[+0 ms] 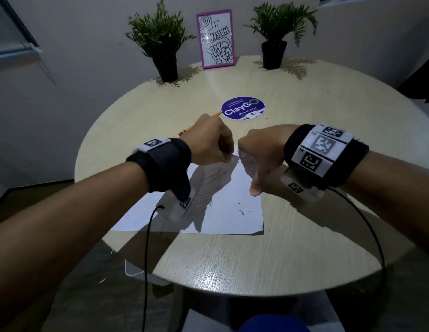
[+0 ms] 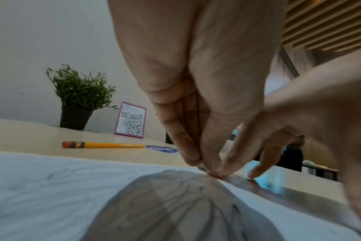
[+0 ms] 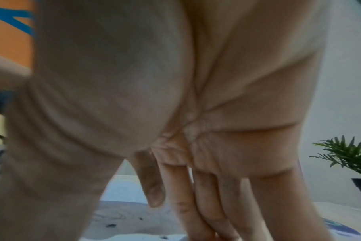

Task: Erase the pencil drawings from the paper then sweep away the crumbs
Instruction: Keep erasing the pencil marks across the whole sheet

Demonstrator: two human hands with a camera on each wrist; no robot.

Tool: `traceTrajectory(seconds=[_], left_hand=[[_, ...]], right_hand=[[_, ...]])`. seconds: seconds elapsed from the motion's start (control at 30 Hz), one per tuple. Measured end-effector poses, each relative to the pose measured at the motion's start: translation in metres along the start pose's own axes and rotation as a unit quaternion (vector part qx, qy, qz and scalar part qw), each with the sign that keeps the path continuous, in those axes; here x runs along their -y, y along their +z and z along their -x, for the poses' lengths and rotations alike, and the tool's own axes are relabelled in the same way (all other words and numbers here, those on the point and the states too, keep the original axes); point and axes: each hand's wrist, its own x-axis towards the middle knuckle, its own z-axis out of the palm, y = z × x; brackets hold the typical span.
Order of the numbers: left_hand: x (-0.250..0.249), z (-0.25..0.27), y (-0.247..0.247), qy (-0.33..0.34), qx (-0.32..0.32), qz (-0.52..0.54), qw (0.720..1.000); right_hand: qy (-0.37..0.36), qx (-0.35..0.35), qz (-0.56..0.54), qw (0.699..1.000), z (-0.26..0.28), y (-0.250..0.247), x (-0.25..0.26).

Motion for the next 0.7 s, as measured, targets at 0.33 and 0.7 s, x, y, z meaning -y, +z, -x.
traceTrajectory(seconds=[0.33,0.7], left_hand=[[-0.007,0.028,0.009,0.022,0.055,0.005,0.998],[-0.008,-0.008,0.003,0.012,0.016,-0.040,0.999]], right_hand=[[0.003,-0.001,-0.003,1.000,0.000,0.001,0.000],[-0.002,0.003,-0.002,1.000,0.001,0.001,-0.001]])
